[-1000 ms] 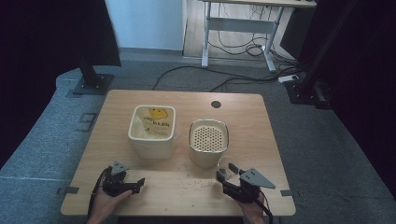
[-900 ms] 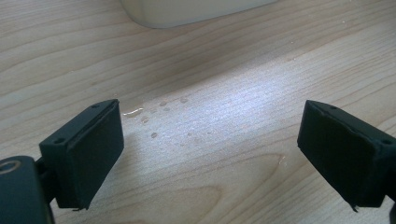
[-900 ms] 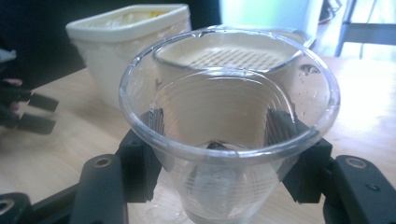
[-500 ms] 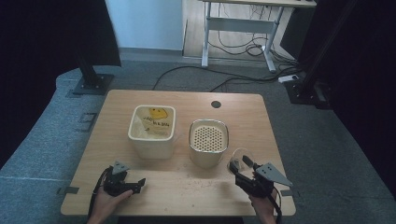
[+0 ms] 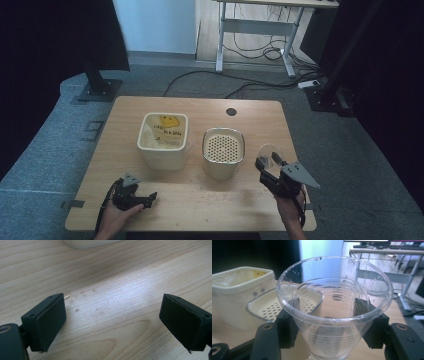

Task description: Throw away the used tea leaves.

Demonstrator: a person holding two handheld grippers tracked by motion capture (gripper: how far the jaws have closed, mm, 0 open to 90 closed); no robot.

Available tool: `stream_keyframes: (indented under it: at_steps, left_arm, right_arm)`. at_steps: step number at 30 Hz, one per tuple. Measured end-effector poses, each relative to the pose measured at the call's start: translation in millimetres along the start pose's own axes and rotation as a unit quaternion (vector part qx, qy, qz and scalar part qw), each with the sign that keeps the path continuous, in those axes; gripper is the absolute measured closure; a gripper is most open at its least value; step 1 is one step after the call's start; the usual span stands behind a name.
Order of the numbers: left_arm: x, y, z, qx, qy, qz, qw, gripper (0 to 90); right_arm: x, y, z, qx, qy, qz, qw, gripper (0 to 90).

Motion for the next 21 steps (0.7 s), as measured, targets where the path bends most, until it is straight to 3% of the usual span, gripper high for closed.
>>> stream_keyframes:
  at_steps: [7,10,11,21]
  left_arm:
    - [-0.3,0.7,-0.5,0.000,0.002,-0.002,1.0000,7.0]
    - [0.2,1.1,-0.9,0.001,0.005,-0.001,1.0000,7.0]
    - [0.2,1.2,-1.1,0.002,0.006,-0.002,1.0000,7.0]
    - [-1.4,3.2,-1.6,-0.003,0.005,-0.003,1.0000,7.0]
  right_arm:
    - [23.0,-5.0,22.9,-0.058,0.023,-0.034,0.9975,39.3]
    - [35.3,-0.7,31.9,-0.101,0.034,-0.046,0.9932,39.0]
    - [43.7,4.0,36.8,-0.132,0.041,-0.050,0.9892,38.8]
    - [67.6,22.0,44.6,-0.172,0.062,-0.044,0.9821,38.6]
Point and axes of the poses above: each handheld gripper's, and its own axes: x roughly forward along the jaws, z roughly out of its top, y roughly to its left, the point moved 9 cm from there along x, roughly forward along the jaws, and after that the axes turned 5 degrees about -z, right-handed, at the moved point
